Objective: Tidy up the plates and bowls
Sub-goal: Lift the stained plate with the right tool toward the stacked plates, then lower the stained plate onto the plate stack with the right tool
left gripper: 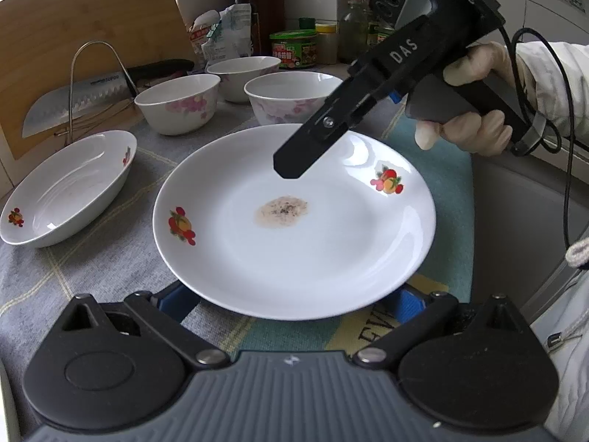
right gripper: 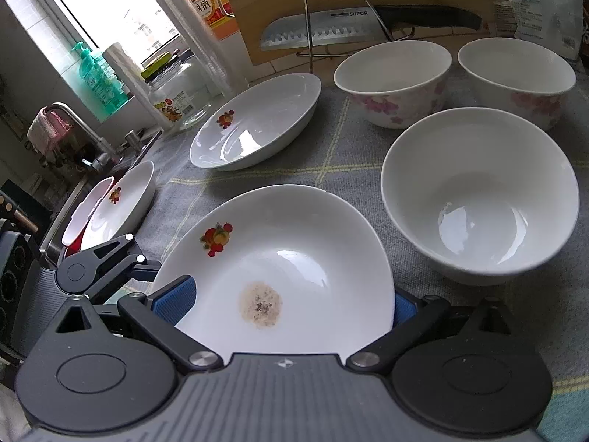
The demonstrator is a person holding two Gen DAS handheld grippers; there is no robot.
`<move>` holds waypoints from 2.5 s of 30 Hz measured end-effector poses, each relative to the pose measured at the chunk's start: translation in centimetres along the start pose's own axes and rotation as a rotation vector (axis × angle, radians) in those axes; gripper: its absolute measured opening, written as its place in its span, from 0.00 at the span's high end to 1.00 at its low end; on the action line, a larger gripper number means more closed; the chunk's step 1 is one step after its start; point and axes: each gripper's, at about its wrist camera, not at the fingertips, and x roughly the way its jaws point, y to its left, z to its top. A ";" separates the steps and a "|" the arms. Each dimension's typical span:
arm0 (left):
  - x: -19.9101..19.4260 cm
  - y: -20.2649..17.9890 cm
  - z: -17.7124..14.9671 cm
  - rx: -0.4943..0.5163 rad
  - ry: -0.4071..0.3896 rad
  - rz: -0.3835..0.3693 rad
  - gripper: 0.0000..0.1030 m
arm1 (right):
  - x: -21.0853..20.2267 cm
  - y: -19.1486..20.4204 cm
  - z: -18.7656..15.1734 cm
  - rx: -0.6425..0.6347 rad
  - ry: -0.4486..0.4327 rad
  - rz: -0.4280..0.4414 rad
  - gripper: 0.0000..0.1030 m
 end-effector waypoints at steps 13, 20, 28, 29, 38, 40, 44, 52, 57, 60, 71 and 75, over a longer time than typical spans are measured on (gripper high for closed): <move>-0.2 0.0 -0.1 0.006 0.005 0.009 0.00 | 0.0 0.7 -0.2 -0.005 -0.010 -0.026 0.00; -0.9 0.0 -0.1 0.003 0.000 0.026 0.01 | -0.1 1.7 -0.3 -0.025 0.007 -0.032 0.00; -2.1 0.0 -0.3 -0.004 -0.006 0.035 0.01 | -0.3 3.1 -0.1 -0.054 0.008 -0.036 0.00; -2.2 0.0 -0.3 -0.005 -0.007 0.037 0.01 | -0.3 3.3 -0.1 -0.058 0.008 -0.036 0.00; -4.5 0.6 -1.2 -0.022 -0.024 0.064 0.01 | 0.1 6.0 0.4 -0.107 0.010 -0.031 0.00; -5.1 0.7 -1.4 -0.033 -0.028 0.071 0.01 | 0.3 6.7 0.6 -0.121 0.011 -0.027 0.00; -6.7 1.3 -2.1 -0.052 -0.038 0.094 0.01 | 0.9 8.4 1.1 -0.153 0.014 -0.015 0.00; -9.8 2.5 -3.8 -0.089 -0.045 0.157 0.01 | 3.1 12.2 2.4 -0.221 0.022 0.025 0.00; -11.8 3.7 -5.1 -0.113 -0.039 0.208 0.01 | 5.0 14.7 3.4 -0.269 0.038 0.059 0.00; -12.7 4.3 -5.8 -0.132 -0.035 0.231 0.01 | 6.2 16.0 3.9 -0.291 0.046 0.077 0.00; -14.9 7.6 -8.7 -0.188 -0.029 0.317 0.01 | 10.7 20.2 6.4 -0.368 0.073 0.135 0.00; -15.5 8.9 -9.3 -0.209 -0.029 0.329 0.01 | 12.2 21.2 7.3 -0.382 0.083 0.145 0.00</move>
